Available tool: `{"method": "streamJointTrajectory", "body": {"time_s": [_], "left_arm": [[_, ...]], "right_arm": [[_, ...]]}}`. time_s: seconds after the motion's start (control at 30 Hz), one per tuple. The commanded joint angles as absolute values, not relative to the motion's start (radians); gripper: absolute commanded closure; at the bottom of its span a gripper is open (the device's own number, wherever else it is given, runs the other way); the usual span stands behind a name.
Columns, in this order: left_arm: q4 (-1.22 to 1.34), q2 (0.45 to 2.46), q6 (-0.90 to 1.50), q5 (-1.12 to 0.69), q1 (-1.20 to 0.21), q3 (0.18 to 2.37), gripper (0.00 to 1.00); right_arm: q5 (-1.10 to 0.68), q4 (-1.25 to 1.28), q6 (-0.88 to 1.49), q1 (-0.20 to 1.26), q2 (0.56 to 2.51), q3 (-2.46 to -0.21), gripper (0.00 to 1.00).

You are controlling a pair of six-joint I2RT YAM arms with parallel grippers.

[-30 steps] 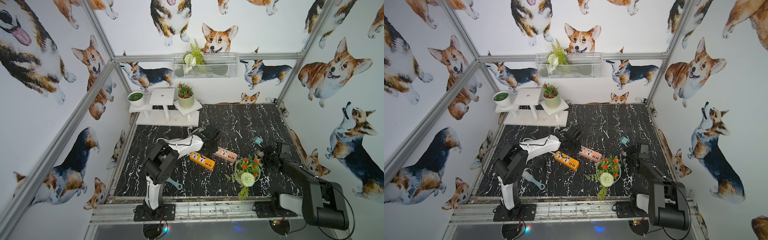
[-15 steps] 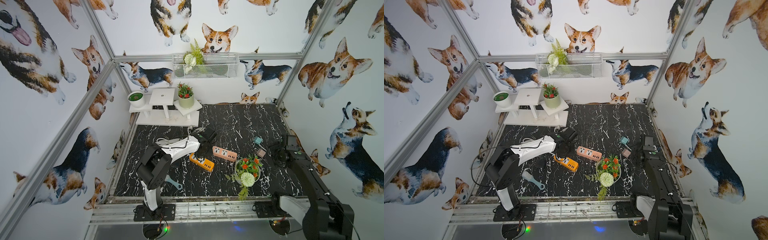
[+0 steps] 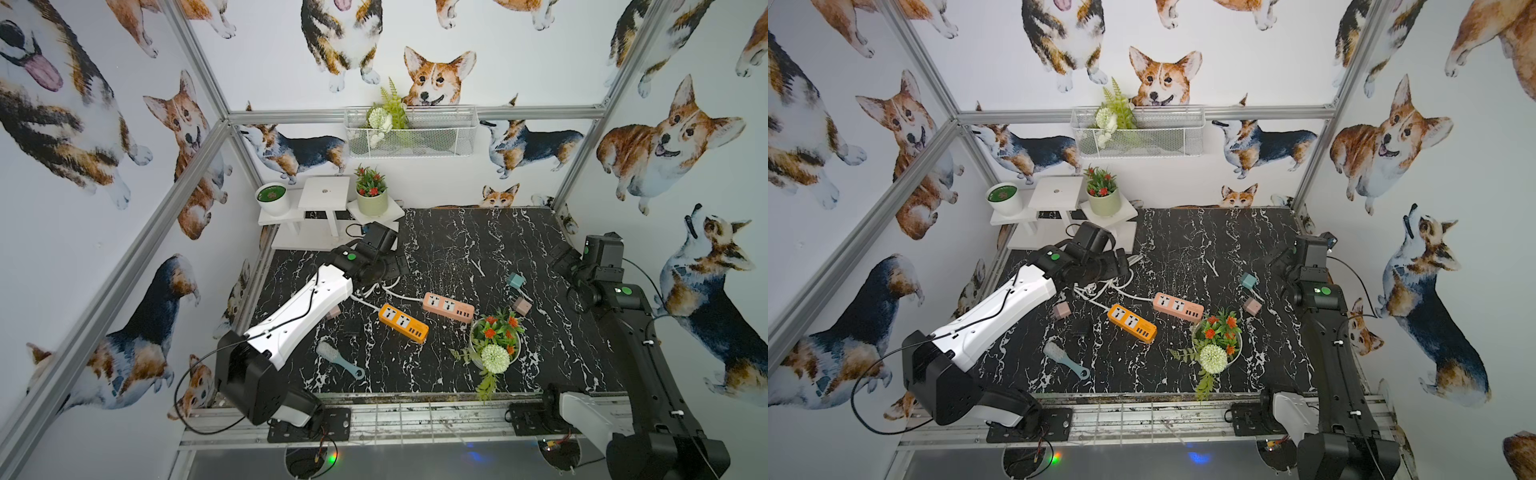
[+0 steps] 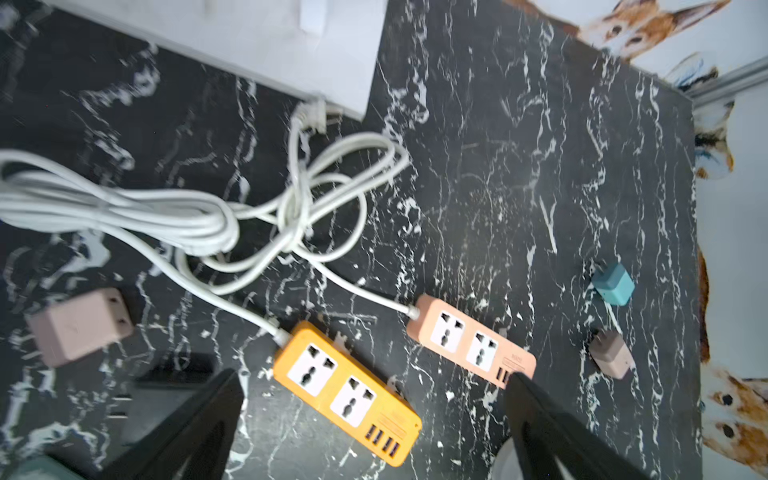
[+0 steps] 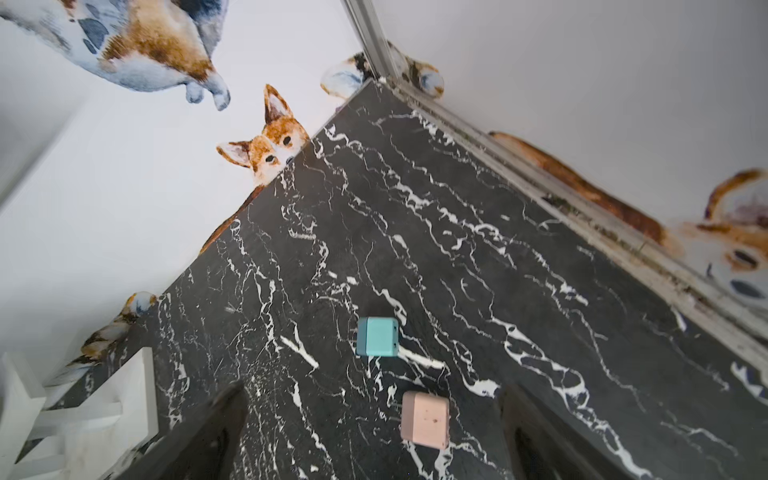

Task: Pull the plug off the socket
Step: Reset both arms

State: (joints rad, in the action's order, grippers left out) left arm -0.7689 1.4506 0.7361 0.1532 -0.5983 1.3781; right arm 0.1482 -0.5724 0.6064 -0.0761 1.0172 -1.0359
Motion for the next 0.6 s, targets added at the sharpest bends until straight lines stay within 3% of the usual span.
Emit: {"method": "streamJointTrajectory", "body": {"time_s": [0.0,0.1,0.3,0.57], "left_arm": [[-0.848,1.384,0.6,0.349,-0.537,1.397,0.0],[-0.765,1.298,0.557,0.54,-0.478,1.301,0.0],[-0.033,1.003,0.354,0.52,-0.231,0.685,0.0],[0.229,1.118,0.099,0.388,-0.1,0.476,0.0]], "right_arm": [[0.267,-0.525,0.48,-0.072,1.031,-1.035,0.0],[0.237,-0.323,0.389,-0.072,0.98,-0.921,0.0],[0.255,0.196,0.193,-0.063,0.905,-0.577,0.0],[0.118,0.446,0.126,-0.063,1.026,-0.359,0.0]]}}
